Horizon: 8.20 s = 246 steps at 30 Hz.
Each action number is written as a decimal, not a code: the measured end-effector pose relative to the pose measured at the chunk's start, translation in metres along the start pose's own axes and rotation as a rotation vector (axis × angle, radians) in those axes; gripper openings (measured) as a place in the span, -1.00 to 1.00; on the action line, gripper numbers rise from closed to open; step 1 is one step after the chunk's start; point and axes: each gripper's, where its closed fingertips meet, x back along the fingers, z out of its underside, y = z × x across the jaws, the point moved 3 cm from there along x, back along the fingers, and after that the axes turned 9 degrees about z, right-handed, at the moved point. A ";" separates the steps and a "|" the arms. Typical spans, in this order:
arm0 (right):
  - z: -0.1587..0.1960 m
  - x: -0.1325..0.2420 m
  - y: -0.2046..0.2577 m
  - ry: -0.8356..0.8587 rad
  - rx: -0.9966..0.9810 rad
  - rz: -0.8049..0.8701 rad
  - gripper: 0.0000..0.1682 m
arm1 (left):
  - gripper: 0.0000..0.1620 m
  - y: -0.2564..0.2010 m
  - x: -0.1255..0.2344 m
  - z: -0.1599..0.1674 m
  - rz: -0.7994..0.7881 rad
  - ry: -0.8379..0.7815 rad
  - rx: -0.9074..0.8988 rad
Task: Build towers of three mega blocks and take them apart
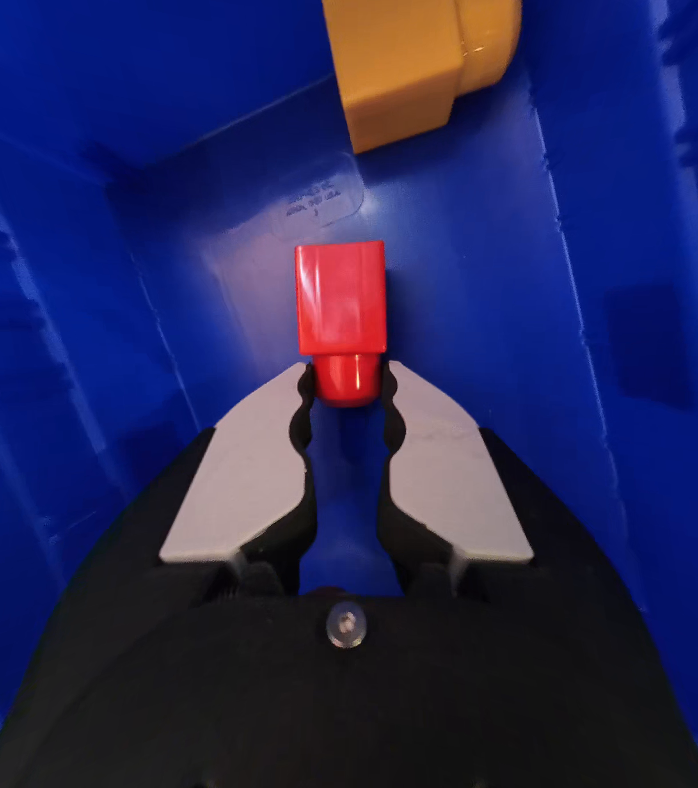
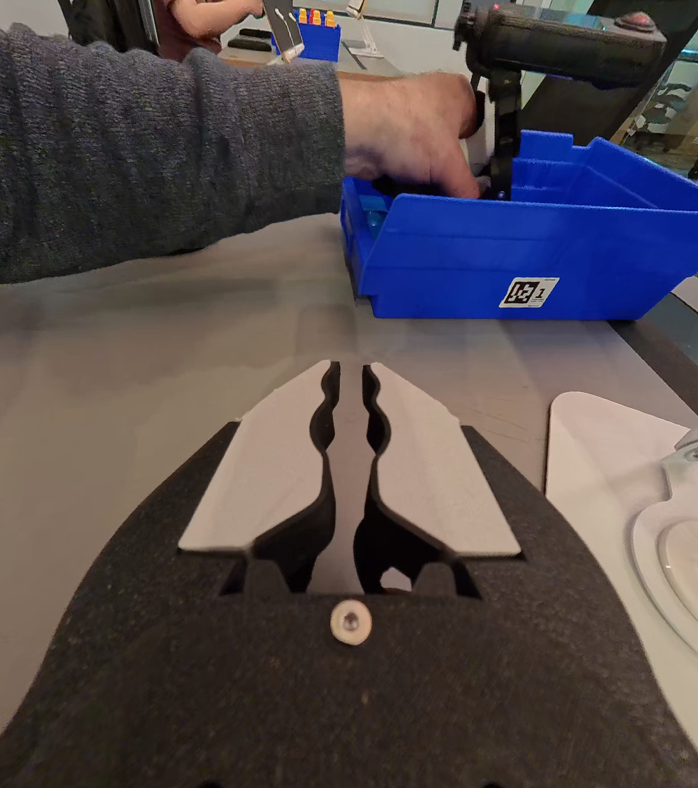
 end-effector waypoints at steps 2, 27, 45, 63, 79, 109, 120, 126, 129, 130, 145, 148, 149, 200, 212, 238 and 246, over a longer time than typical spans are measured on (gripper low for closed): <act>0.000 0.000 -0.001 -0.002 -0.008 0.002 -0.81 | -0.63 -0.004 0.018 0.004 -0.019 0.018 -0.060; -0.022 -0.004 0.023 -0.140 0.284 0.105 -0.23 | -0.63 -0.242 0.131 0.084 -0.170 0.511 -1.187; -0.025 0.005 0.021 -0.215 0.182 0.002 -0.59 | -0.64 -0.261 0.140 0.081 -0.049 0.294 -1.225; -0.030 0.016 -0.002 -0.324 -0.117 -0.098 -0.59 | -0.33 -0.047 0.058 -0.061 0.031 -0.068 -0.787; -0.030 0.016 -0.002 -0.328 -0.135 -0.116 -0.59 | -0.28 -0.022 -0.025 -0.087 0.079 0.045 -0.868; -0.031 0.017 -0.008 -0.338 -0.191 -0.125 -0.59 | -0.54 -0.091 0.141 -0.028 0.576 -0.793 -0.230; -0.033 0.025 -0.028 -0.413 -0.378 -0.163 -0.59 | -0.54 -0.231 0.174 0.004 1.027 -1.231 -0.174; -0.034 0.027 -0.031 -0.433 -0.402 -0.161 -0.59 | -0.55 -0.251 0.167 0.004 1.110 -1.265 -0.166; -0.034 0.028 -0.034 -0.449 -0.422 -0.160 -0.59 | -0.55 -0.256 0.160 0.005 1.120 -1.273 -0.151; -0.034 0.029 -0.035 -0.454 -0.427 -0.158 -0.59 | -0.55 -0.258 0.157 0.006 1.126 -1.268 -0.148; -0.034 0.032 -0.041 -0.485 -0.451 -0.129 -0.59 | -0.54 -0.265 0.139 0.005 1.200 -1.318 -0.034; -0.034 0.032 -0.041 -0.487 -0.447 -0.129 -0.59 | -0.55 -0.267 0.140 0.003 1.204 -1.330 -0.032; -0.035 0.032 -0.041 -0.491 -0.447 -0.127 -0.59 | -0.55 -0.268 0.141 0.002 1.204 -1.336 -0.029; -0.036 0.035 -0.037 -0.494 -0.489 -0.226 -0.60 | -0.55 -0.283 0.145 0.000 1.131 -1.301 -0.253; -0.035 0.031 -0.029 -0.447 -0.422 -0.251 -0.57 | -0.55 -0.296 0.138 0.005 1.088 -1.177 -0.314; -0.035 0.033 -0.029 -0.461 -0.456 -0.305 -0.57 | -0.58 -0.028 0.090 0.083 0.210 0.415 -0.928; -0.035 0.033 -0.029 -0.464 -0.457 -0.305 -0.57 | -0.65 -0.014 0.059 0.096 0.220 0.637 -0.957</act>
